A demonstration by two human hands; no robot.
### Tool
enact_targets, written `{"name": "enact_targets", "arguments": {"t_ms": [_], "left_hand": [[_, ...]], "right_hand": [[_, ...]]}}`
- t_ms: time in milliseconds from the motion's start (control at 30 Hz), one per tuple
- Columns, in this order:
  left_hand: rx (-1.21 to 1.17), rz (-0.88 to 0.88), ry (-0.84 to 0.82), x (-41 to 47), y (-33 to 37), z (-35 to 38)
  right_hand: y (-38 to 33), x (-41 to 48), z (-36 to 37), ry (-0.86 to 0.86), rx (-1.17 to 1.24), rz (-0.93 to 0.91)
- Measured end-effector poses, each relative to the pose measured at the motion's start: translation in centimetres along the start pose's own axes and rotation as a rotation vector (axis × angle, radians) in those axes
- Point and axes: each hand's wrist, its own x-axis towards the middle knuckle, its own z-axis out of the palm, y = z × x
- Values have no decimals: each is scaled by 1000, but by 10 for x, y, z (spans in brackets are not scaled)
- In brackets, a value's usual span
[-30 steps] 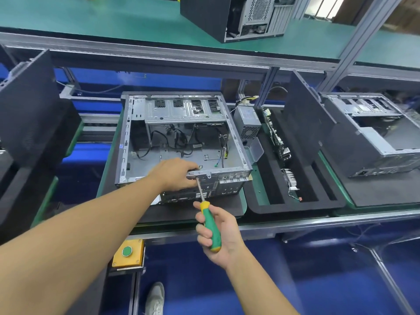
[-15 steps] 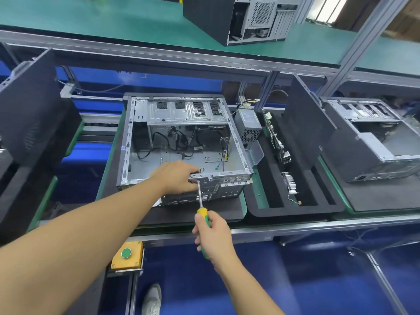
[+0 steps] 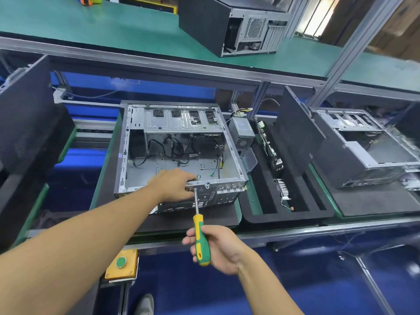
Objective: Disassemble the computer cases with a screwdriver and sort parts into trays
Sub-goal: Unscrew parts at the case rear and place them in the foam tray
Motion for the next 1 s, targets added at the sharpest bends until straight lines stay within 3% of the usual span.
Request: {"name": "enact_targets", "arguments": {"t_ms": [167,267,367,500,600,667,800,933,1000], "left_hand": [[-6,-11,-16,1,0,0],[-11,-15,-19,1,0,0],[-12,-16,-28,1,-1,2],[-35,-12,-24,1,-1,1],[-28,-9,-20,0,0,0],[-36,-16,-20,0,1,0],[-35,-35,-20,-1,2,-1],[-48,-48,-34,-2,2,-2],[-45,-47,-34,-2,3,-3]], "right_hand": [[24,11,8,444,-538,-309],[31,15,16,633,-645,-386],[21,13,20,517,-555,-260],[-4,0,13,237,-130,7],[-8,-7,4,85,-65,50],[-4,-7,2,122,-126,-40],[12,-2,7,370,-452,-248],[23,4,12,516,-602,-310],[20,4,10,480,-597,-274]]}}
